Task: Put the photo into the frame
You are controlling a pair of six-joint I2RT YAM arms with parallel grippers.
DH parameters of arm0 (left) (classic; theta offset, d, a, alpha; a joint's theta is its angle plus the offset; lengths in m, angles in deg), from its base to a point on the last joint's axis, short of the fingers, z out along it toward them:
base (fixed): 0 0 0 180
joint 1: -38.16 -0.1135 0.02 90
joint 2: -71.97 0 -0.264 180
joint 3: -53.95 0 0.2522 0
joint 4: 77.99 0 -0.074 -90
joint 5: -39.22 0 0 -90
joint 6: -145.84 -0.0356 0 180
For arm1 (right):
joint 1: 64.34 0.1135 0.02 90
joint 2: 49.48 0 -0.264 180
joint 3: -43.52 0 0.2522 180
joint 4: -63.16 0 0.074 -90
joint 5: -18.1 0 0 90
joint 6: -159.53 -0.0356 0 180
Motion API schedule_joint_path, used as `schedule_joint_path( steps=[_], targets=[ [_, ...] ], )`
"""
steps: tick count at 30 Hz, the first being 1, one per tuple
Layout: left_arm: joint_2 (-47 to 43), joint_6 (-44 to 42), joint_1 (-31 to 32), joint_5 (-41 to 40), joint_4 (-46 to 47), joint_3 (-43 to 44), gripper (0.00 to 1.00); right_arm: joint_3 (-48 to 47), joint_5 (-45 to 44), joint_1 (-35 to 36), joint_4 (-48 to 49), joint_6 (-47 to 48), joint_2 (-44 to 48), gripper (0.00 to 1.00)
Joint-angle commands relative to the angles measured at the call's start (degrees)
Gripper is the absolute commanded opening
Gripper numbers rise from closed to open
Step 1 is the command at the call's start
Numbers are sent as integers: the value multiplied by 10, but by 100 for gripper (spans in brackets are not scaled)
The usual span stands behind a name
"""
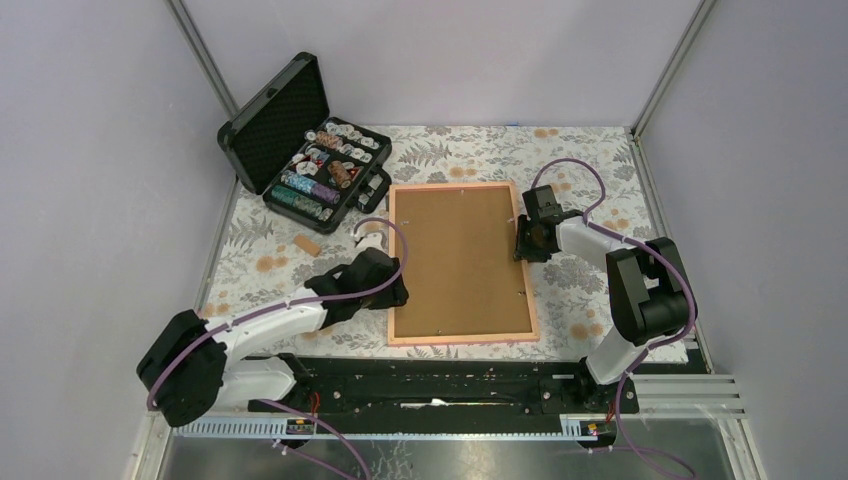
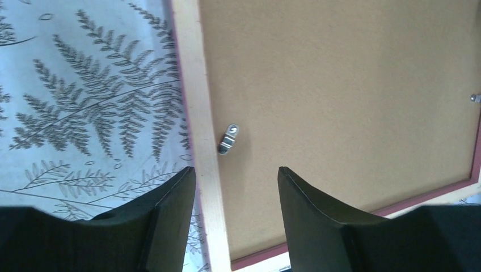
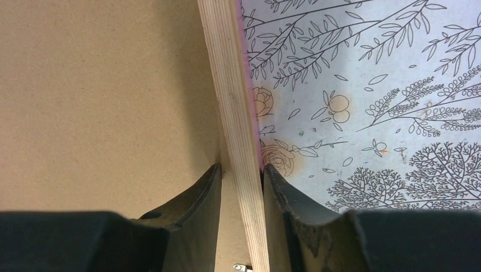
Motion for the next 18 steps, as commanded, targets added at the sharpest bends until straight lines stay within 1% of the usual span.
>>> schedule_joint_path(
  steps=[1,4,8,9,12,16,18],
  targets=[
    [34,-8,17,-12,-25,49,59,29,39,10,50,-3,-52,6],
    [65,-18,19,-26,-51,71,53,30,39,11,51,-3,-51,5],
    [101,-32,19,-44,-73,88,49,31,39,10,50,-3,-51,5],
    [105,-34,19,-48,-72,89,49,31,40,10,51,-3,-51,4],
    [119,-42,19,-51,-68,95,54,31,43,10,52,-2,-52,4],
    [135,-46,19,-59,-73,107,54,30,44,11,52,-2,-53,3],
    [127,-45,19,-71,-84,108,56,31,44,11,53,-1,-54,3]
  ],
)
